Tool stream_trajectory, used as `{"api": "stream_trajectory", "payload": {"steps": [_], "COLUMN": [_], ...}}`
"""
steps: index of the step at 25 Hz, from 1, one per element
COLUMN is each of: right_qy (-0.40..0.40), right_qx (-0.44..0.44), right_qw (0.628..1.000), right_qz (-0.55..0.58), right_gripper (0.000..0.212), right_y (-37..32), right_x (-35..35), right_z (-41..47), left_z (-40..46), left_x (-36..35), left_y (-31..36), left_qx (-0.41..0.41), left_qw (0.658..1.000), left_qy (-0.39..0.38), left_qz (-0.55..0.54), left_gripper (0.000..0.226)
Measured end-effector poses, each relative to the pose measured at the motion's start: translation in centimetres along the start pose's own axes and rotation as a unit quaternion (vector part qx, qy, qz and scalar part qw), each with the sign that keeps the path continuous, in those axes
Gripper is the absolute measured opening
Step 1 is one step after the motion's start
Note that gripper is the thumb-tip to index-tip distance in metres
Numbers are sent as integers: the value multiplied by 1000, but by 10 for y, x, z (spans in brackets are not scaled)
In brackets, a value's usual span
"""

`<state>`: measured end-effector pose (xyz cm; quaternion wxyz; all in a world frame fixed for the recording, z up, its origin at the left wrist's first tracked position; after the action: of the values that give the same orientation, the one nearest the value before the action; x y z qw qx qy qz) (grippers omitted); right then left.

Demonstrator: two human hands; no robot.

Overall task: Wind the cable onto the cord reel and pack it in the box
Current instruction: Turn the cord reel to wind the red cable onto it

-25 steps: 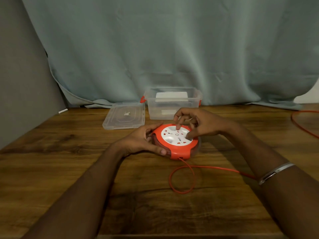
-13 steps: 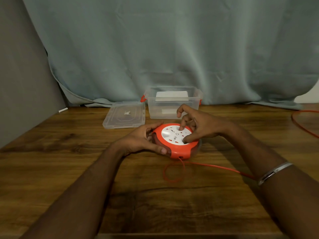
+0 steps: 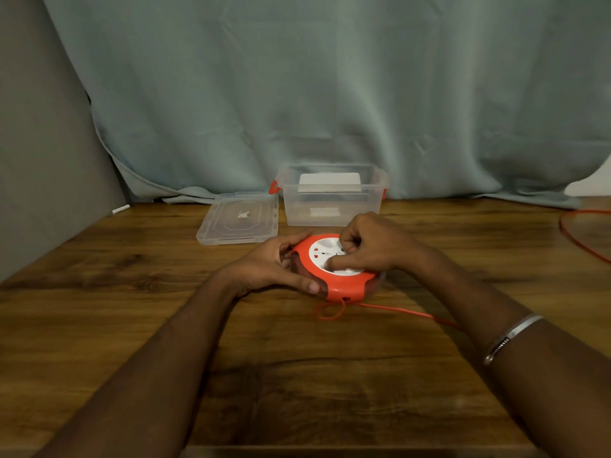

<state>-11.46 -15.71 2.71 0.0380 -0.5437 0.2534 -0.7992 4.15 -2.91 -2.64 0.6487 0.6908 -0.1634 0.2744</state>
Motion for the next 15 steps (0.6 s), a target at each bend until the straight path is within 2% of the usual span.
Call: {"api": "stream_trajectory", "payload": {"steps": [6, 8, 10, 11, 13, 15], "right_qy": [31, 23, -14, -49, -110, -124], "right_qx": [27, 47, 44, 33, 2, -12], "right_qw": [998, 998, 999, 997, 990, 986], "right_qz": [-55, -37, 23, 50, 83, 110], "right_gripper": [61, 47, 17, 20, 40, 47], "right_y": [-15, -15, -7, -3, 4, 11], "right_x": [-7, 0, 12, 16, 19, 19], "right_z": [3, 2, 0, -2, -8, -9], "left_z": [0, 0, 0, 0, -1, 0], "left_x": [0, 1, 1, 1, 0, 0], "left_y": [-1, -2, -2, -1, 0, 0], "left_qx": [-5, -4, 0, 5, 13, 16], "left_qw": [1000, 1000, 1000, 1000, 1000, 1000], "left_qy": [-2, -2, -6, -6, -4, -3], "left_qz": [-6, -3, 5, 14, 24, 25], "left_gripper": [117, 120, 129, 130, 125, 121]}}
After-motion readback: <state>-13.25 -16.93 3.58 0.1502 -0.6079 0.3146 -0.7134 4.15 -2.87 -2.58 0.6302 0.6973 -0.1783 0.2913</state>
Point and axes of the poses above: each hand's wrist, its own z-axis towards the middle knuckle, its own x-axis out of the back of the hand, y = z × x, the point moved 5 cm from there along z, towards the middle knuckle, and after that the axes turned 9 degrees about z, right-handed, at the moved point
